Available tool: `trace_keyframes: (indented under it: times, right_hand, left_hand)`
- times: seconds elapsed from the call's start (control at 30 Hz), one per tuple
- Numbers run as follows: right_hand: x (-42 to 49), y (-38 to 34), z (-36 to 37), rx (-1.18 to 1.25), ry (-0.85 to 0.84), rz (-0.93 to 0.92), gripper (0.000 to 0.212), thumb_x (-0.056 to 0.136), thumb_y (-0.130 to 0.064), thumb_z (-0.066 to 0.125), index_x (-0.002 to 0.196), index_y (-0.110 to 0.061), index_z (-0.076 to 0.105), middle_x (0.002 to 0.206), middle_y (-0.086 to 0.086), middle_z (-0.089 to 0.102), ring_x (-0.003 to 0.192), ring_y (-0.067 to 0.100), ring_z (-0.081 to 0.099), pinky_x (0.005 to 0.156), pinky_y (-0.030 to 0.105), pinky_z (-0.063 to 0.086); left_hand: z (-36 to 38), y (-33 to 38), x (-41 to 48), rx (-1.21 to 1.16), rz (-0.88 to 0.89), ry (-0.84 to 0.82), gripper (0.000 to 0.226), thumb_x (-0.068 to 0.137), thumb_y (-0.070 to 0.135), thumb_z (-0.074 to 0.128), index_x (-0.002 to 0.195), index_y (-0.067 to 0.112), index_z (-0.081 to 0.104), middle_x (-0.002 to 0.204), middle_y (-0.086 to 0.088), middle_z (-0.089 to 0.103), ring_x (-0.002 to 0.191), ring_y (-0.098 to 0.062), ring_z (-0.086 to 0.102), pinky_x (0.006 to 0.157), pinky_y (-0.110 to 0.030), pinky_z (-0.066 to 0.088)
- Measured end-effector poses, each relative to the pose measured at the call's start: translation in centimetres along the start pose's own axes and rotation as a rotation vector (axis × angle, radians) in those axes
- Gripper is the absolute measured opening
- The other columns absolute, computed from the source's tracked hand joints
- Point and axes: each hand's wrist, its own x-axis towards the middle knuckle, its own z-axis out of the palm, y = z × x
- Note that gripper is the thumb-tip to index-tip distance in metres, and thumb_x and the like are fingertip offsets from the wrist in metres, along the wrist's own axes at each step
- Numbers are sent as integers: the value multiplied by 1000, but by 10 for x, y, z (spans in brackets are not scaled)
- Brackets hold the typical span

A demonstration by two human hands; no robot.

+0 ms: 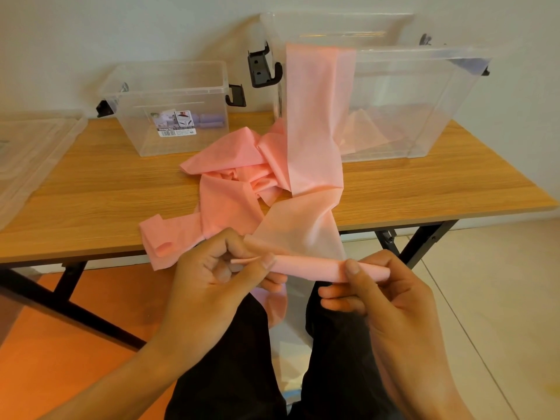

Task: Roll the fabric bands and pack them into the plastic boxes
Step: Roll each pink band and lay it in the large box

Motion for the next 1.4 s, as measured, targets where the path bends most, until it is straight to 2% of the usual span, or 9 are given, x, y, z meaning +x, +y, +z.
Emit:
trace_keyframes:
  times: [0.17, 0.3, 0.47, 0.7, 0.83, 1.0, 1.17, 1.3, 1.4]
  right_hand:
    - [-1, -1, 3, 86, -1, 31, 21, 81, -17, 66, 93, -3, 57, 77, 21, 73, 65, 33, 75, 59, 28, 61]
    - [-1, 0, 2, 88, -14, 7, 16, 81, -11, 66, 96, -6, 69, 84, 19, 74, 68, 31, 75, 61, 27, 61]
    - [0, 0, -3, 45, -42, 11, 21, 67, -12, 77, 87, -8, 79, 90, 18, 77, 78, 32, 77, 69, 25, 61]
    - [-1, 0, -2, -16, -19, -19, 12, 73, -21, 72, 82, -16, 78, 83, 16, 76, 74, 30, 77, 65, 26, 61]
    - [-1, 0, 1, 14, -6, 14, 18, 75, -28, 69, 75, -10, 70, 79, 20, 74, 71, 32, 76, 62, 27, 61]
    - [-1, 1, 3, 62, -6, 19, 17, 82, -13, 64, 97, -3, 62, 81, 23, 73, 67, 37, 74, 59, 30, 62]
    - [-2, 0, 2, 37, -31, 31, 28, 73, -13, 71, 101, -5, 70, 86, 17, 76, 74, 33, 76, 66, 29, 62]
    - [-2, 1, 3, -4, -23, 26, 17, 71, -21, 74, 85, -12, 76, 81, 18, 75, 72, 33, 76, 63, 29, 62]
    - [-1, 0, 5, 2, -20, 18, 21, 70, -33, 72, 77, -13, 73, 80, 20, 74, 69, 32, 75, 60, 29, 61]
  left_hand:
    - [2, 1, -1, -1, 4, 23, 18, 79, 7, 66, 78, 3, 49, 64, -9, 70, 56, -26, 70, 53, -29, 58]
    - [3, 0, -1, -10, 20, 34, 19, 82, 2, 64, 96, 4, 50, 64, -9, 69, 51, -25, 66, 48, -29, 55]
    - [0, -1, -1, 25, 40, 35, 12, 83, 4, 63, 95, 3, 62, 61, -7, 67, 53, -24, 68, 50, -30, 56]
    - [-1, 0, 0, 0, 51, 4, 12, 78, 6, 67, 87, 14, 69, 64, -6, 70, 57, -23, 70, 54, -28, 58]
    - [-3, -2, -1, 24, 44, -4, 10, 74, 9, 74, 83, 14, 73, 70, -5, 72, 59, -23, 70, 57, -28, 58]
    - [-4, -5, 0, 75, 63, 22, 11, 80, 16, 82, 85, 17, 72, 81, -4, 74, 67, -18, 73, 66, -22, 57]
    - [-2, -5, 0, 51, 42, 61, 10, 77, 8, 70, 85, 13, 67, 76, 3, 70, 61, -23, 72, 61, -24, 58]
    - [-2, -5, 0, 42, 52, 47, 12, 79, 15, 71, 91, 13, 71, 82, -1, 73, 68, -28, 74, 65, -30, 61]
    - [0, -4, -1, 10, 46, 14, 16, 77, 13, 72, 92, 11, 74, 89, -4, 74, 75, -29, 76, 68, -32, 62]
